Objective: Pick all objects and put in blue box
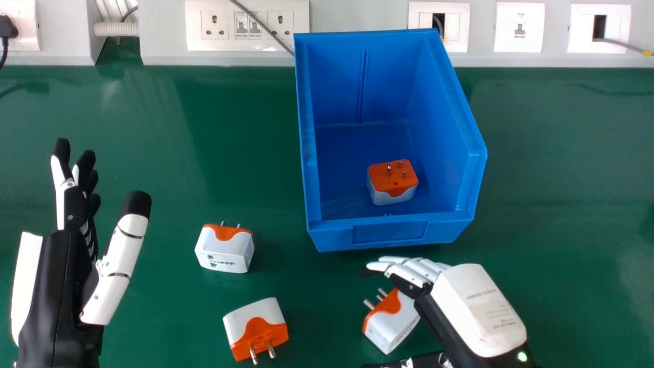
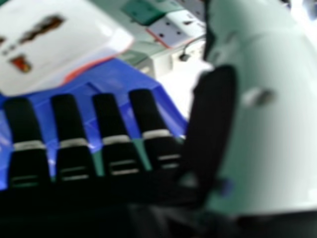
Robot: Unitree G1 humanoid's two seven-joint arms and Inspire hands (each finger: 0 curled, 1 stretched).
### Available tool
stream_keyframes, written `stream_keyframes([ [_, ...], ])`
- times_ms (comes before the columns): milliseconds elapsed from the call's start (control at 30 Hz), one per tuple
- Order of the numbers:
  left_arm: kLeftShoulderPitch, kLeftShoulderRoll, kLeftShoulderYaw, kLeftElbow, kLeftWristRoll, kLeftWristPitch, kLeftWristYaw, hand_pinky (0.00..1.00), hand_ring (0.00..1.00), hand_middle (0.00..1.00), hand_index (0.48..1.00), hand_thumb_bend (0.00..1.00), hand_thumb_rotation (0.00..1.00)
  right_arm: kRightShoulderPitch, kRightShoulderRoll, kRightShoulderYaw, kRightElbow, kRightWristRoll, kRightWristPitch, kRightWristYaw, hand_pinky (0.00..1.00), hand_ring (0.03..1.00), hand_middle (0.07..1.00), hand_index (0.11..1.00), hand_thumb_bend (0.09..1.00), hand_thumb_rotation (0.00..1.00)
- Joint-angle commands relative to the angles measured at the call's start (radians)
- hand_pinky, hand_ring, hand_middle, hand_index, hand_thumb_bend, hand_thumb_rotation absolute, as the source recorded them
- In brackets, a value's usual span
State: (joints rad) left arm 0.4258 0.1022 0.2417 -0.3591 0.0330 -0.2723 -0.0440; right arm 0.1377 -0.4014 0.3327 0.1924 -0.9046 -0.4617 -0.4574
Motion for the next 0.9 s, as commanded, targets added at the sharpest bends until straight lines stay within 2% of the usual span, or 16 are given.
stream_keyframes([
  [0,-0.006,0.009,0.005,-0.015,-0.012,-0.017,-0.003,1.0,1.0,1.0,1.0,0.55,0.79,-0.02,0.0,-0.001,-0.019,0.008,0.01,-0.009,0.62,0.736,0.781,0.745,0.595,0.32],
  [67,-0.009,0.01,0.005,-0.009,-0.013,-0.02,-0.003,1.0,1.0,1.0,1.0,0.55,0.78,-0.022,0.0,-0.001,-0.027,0.003,0.026,-0.006,0.62,0.738,0.785,0.751,0.6,0.31],
  [167,-0.009,0.008,0.005,-0.011,-0.006,-0.018,0.0,1.0,1.0,1.0,1.0,0.56,0.79,-0.028,-0.002,0.002,-0.032,0.001,0.039,-0.006,0.61,0.734,0.787,0.758,0.599,0.32],
  [333,-0.008,0.012,0.009,-0.012,-0.002,-0.015,0.0,1.0,1.0,1.0,1.0,0.55,0.8,-0.036,-0.005,0.005,-0.016,0.005,0.039,-0.008,0.62,0.736,0.787,0.759,0.604,0.3],
  [533,-0.015,0.015,0.013,-0.005,-0.012,-0.02,-0.002,1.0,1.0,1.0,1.0,0.57,0.79,-0.047,-0.005,0.015,0.021,0.003,0.052,-0.006,0.62,0.738,0.784,0.751,0.616,0.28],
  [667,-0.018,0.015,0.014,-0.003,-0.012,-0.018,-0.002,1.0,1.0,1.0,1.0,0.62,0.79,-0.065,-0.005,0.032,0.066,-0.007,0.059,-0.027,0.61,0.736,0.781,0.743,0.621,0.28],
  [800,-0.017,0.014,0.015,-0.015,-0.007,-0.012,-0.001,1.0,1.0,1.0,1.0,0.58,0.79,-0.08,0.002,0.043,0.112,-0.001,0.058,-0.034,0.61,0.732,0.779,0.741,0.626,0.27],
  [867,-0.017,0.015,0.016,-0.021,-0.01,-0.006,-0.002,1.0,1.0,1.0,1.0,0.57,0.79,-0.086,0.006,0.048,0.128,0.001,0.06,-0.037,0.61,0.732,0.779,0.741,0.629,0.26],
])
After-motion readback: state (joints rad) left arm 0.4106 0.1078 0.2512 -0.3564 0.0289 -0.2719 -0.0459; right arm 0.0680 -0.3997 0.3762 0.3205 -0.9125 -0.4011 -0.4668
